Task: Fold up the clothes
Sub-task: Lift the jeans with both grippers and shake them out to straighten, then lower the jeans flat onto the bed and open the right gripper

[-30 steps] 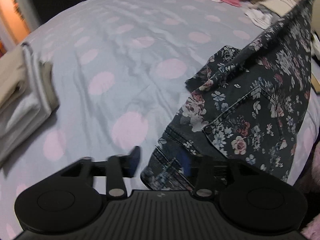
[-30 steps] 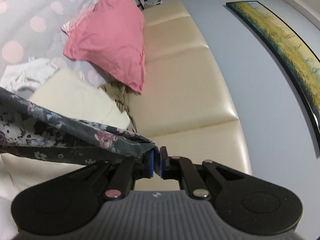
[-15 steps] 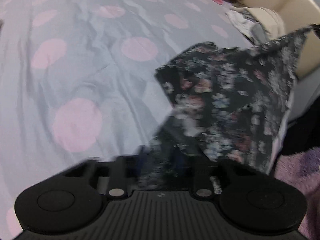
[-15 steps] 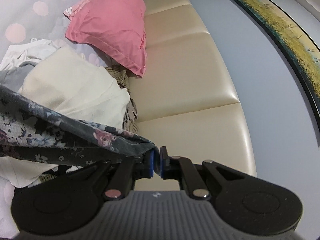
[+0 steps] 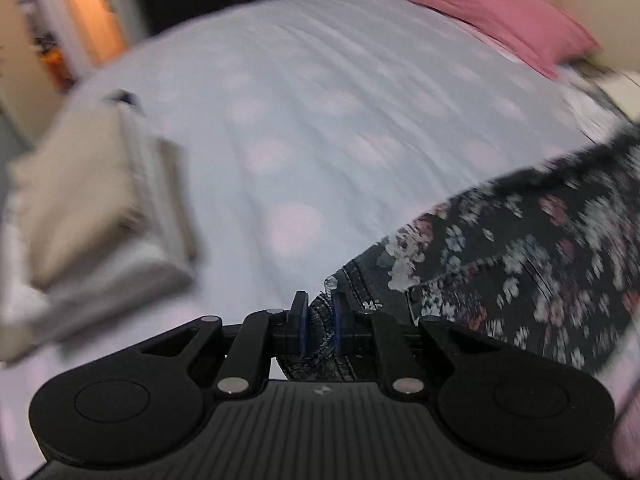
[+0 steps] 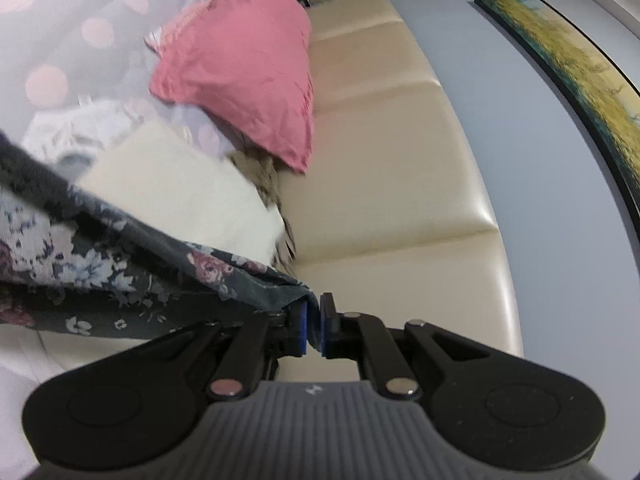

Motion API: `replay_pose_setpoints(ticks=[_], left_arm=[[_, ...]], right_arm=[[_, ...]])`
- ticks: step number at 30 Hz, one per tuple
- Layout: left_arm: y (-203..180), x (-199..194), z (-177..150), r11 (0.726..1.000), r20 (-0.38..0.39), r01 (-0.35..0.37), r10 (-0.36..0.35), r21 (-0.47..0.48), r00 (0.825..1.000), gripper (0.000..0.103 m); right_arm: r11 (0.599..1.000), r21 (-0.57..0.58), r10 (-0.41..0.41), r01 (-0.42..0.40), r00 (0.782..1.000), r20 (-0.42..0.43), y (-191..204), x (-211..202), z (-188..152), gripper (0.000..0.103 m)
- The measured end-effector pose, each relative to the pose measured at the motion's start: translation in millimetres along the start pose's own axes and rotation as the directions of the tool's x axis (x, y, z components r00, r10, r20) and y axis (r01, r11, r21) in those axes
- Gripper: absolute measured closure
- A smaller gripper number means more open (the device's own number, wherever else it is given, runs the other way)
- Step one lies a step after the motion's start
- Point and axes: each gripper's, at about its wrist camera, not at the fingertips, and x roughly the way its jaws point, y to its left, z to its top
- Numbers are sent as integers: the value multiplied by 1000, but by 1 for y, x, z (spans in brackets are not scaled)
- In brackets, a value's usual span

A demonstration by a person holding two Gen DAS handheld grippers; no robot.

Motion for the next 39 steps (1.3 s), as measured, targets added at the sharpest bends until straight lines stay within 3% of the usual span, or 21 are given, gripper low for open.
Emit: replay_pose_setpoints(ticks=[3,6,9,13,15,18,22,29,33,39], left_arm=[[24,-10,41,992,48,-110,113,-53,992,93],[49,-31,83,971,121,-208,221,-116,968,93],[71,-63,120,944,224,-257,301,-205,927,93],[87,-117,149,918,367,-302,382,-257,848,93],[88,-131,147,923,395,-298,375,-244,839,93],[83,-126,124,934,379,-312,357,-177,854,93],[64,-107,69,956,304,-281,292,-81,907,93],[29,-78,-28,978,152,-193,180,73,972,93],[9,-61,-83,980,55,-130,123,153,991,93],[-10,-55,-127,963,-49,-57,72,262,996,94]], right_arm=[[999,42,27,-29,999,41,2,-6,30,96],[991,117,49,-58,996,81,-3,-11,67,96],[971,232,36,-66,990,133,-23,-18,103,96],[922,377,15,-91,980,200,-63,-28,138,96],[899,423,15,-112,974,227,-79,-33,147,96],[885,444,32,-140,970,243,-83,-35,150,96],[902,388,104,-190,967,232,-47,-28,131,96],[919,278,240,-280,956,169,31,-20,62,96],[907,255,315,-334,942,115,59,-20,9,96],[893,219,401,-392,916,5,88,-17,-65,96]])
